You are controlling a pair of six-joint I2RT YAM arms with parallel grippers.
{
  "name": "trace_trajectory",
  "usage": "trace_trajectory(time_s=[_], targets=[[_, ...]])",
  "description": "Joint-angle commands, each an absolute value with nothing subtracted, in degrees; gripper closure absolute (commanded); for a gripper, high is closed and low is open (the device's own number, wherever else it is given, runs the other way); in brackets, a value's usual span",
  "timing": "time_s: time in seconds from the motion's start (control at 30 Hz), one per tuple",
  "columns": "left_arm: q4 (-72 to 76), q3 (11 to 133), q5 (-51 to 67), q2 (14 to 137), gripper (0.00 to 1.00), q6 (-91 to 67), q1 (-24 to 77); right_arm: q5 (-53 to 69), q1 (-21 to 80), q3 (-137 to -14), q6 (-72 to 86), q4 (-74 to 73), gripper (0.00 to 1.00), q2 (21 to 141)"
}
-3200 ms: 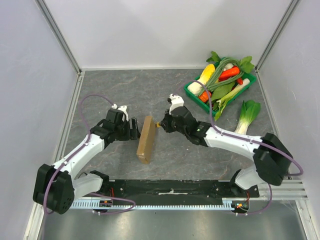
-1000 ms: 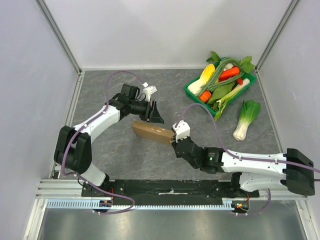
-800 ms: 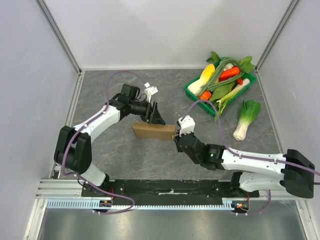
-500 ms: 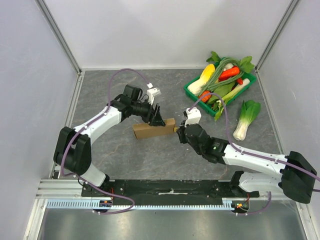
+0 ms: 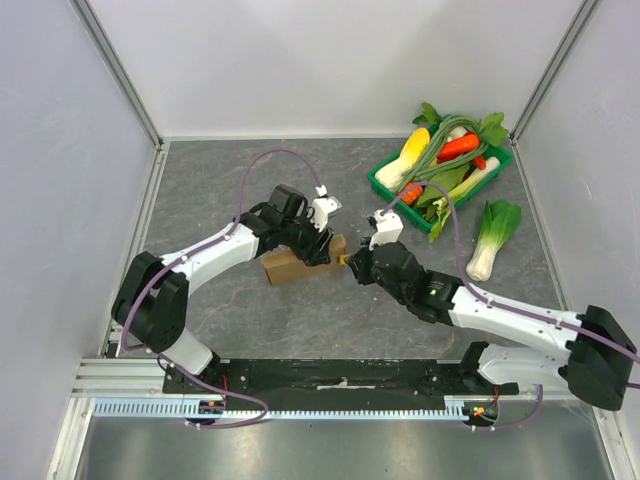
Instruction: Unpack the express box
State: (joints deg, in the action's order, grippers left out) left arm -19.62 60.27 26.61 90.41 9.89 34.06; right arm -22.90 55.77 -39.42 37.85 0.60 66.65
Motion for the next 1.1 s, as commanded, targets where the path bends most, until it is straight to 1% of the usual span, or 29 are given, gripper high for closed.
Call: trace_trajectory(time_s=[0.0,0.03,0.1,0.13,0.3,0.43,0.6,0.7,1.07], targets=[[-17.32,57.84,20.4,90.7,0.51,14.94,35.77,-22.67,55.11,-39.46,41.13,-2.36,1.0,60.57],[-16.71,56.96,19.78,90.53,0.57,15.29,36.21,-23.02,54.93,-39.29,41.39,-2.9,1.0,59.43],[-14.77,55.9,17.41,90.0,0.61,16.52,37.44,-23.73,54.76,-39.02,42.01,-4.73,1.0,56.17],[-13.98,54.42,16.62,89.22,0.66,17.83,38.57,-24.08,54.67,-39.02,42.36,-5.18,1.0,55.21],[-7.48,47.74,13.54,85.26,0.74,21.53,41.48,-27.59,53.97,-40.07,41.31,-6.77,1.0,51.24],[-4.31,41.68,13.36,81.48,0.75,23.99,43.32,-29.61,53.18,-40.26,40.25,-7.64,1.0,50.28],[-2.64,38.59,11.16,79.98,0.75,26.19,45.7,-29.54,53.0,-37.97,39.81,-7.03,1.0,47.99],[-3.34,38.23,10.63,80.77,0.75,28.38,46.76,-28.74,53.0,-36.48,40.16,-5.98,1.0,46.06],[-10.63,40.52,17.93,81.65,0.75,29.09,47.02,-23.55,53.0,-30.07,43.24,-0.45,1.0,43.86]])
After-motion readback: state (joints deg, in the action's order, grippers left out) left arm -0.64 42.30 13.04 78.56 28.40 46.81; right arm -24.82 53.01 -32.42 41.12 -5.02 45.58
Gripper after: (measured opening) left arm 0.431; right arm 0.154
